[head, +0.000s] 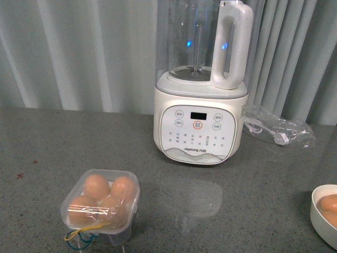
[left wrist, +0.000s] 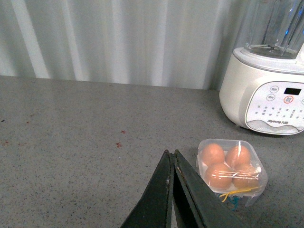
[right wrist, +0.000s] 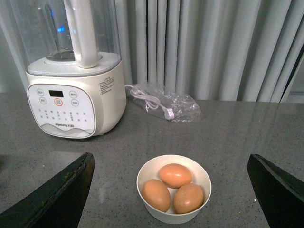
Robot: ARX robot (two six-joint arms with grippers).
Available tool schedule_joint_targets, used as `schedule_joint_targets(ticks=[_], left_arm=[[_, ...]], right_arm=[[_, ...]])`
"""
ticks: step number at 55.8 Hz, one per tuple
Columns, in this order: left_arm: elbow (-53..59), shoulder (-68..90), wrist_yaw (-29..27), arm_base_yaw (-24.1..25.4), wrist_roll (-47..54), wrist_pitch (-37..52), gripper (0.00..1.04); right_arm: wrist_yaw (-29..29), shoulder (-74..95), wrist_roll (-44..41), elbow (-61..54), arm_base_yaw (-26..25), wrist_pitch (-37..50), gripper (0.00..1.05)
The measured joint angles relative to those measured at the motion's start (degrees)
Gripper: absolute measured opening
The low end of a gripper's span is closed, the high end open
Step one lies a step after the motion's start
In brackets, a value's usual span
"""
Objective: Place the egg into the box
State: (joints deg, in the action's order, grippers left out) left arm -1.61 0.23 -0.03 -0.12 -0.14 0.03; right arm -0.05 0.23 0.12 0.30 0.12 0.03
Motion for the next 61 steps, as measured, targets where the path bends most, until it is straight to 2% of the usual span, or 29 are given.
schedule_joint_targets(ticks=[9, 22, 31, 37, 61], left_arm=[[0.0, 0.0, 0.0, 0.0, -0.1, 0.0, 0.06], [0.0, 0.0, 0.0, 0.0, 0.0, 0.0, 0.47], [0.0, 0.0, 0.0, 0.0, 0.0, 0.0, 0.83], [0.0, 0.0, 0.0, 0.0, 0.0, 0.0, 0.99], [0.0, 0.0, 0.0, 0.0, 0.0, 0.0, 0.98]], right_arm=[[0.0, 0.0, 0.0, 0.0, 0.0, 0.0, 0.97], [0.0, 0.0, 0.0, 0.0, 0.0, 0.0, 0.97], [0.0, 0.0, 0.0, 0.0, 0.0, 0.0, 0.97], [0.0, 0.0, 0.0, 0.0, 0.0, 0.0, 0.97], [0.0, 0.0, 0.0, 0.0, 0.0, 0.0, 0.97]])
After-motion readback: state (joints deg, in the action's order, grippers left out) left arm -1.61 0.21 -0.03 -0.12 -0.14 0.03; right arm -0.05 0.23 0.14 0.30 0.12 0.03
